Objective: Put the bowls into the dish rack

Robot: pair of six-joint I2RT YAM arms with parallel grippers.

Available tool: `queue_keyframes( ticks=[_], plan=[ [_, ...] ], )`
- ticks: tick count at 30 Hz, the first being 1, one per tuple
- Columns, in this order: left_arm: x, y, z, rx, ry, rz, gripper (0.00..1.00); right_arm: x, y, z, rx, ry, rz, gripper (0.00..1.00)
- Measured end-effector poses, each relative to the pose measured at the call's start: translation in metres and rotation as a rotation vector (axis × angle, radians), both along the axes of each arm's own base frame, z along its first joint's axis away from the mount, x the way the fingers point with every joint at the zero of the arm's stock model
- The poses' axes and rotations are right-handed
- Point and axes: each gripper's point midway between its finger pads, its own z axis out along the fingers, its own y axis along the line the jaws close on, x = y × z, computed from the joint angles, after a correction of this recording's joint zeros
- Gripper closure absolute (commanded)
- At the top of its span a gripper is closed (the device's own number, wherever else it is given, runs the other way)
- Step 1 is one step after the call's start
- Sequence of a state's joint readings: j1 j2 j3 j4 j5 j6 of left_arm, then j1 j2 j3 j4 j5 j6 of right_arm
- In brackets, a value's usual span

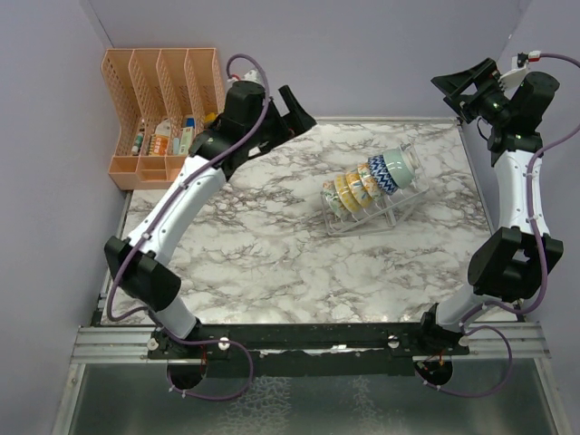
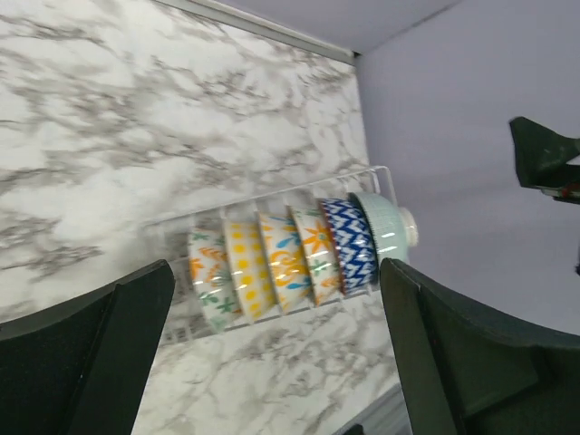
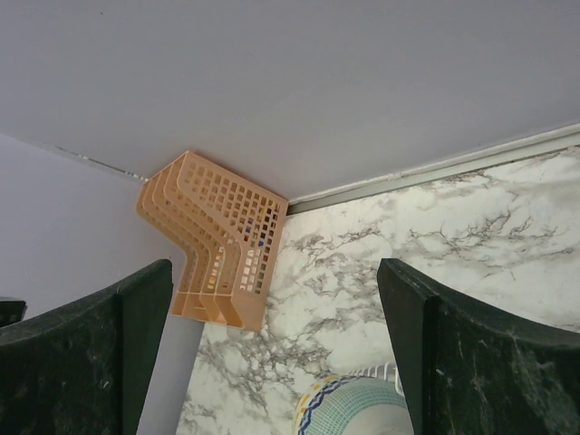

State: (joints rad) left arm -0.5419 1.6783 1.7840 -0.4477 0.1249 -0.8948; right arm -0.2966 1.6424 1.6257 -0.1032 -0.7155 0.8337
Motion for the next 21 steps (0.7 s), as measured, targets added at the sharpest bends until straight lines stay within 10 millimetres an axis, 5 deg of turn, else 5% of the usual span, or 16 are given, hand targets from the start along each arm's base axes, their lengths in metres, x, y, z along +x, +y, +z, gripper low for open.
queue_keyframes(
  ticks=[6,13,21],
  plan=[
    [-0.006,0.066,0.006,0.184,-0.057,0.158,0.01,0.0,0.0,0.0,-0.001,0.0,0.0,0.04],
    [-0.015,0.137,-0.024,0.446,0.024,0.414,0.01,0.0,-0.001,-0.001,-0.018,-0.006,0.0,0.03],
    [-0.019,0.172,-0.03,0.615,0.027,0.508,0.01,0.001,-0.002,-0.003,-0.038,-0.008,-0.005,0.01]
  ],
)
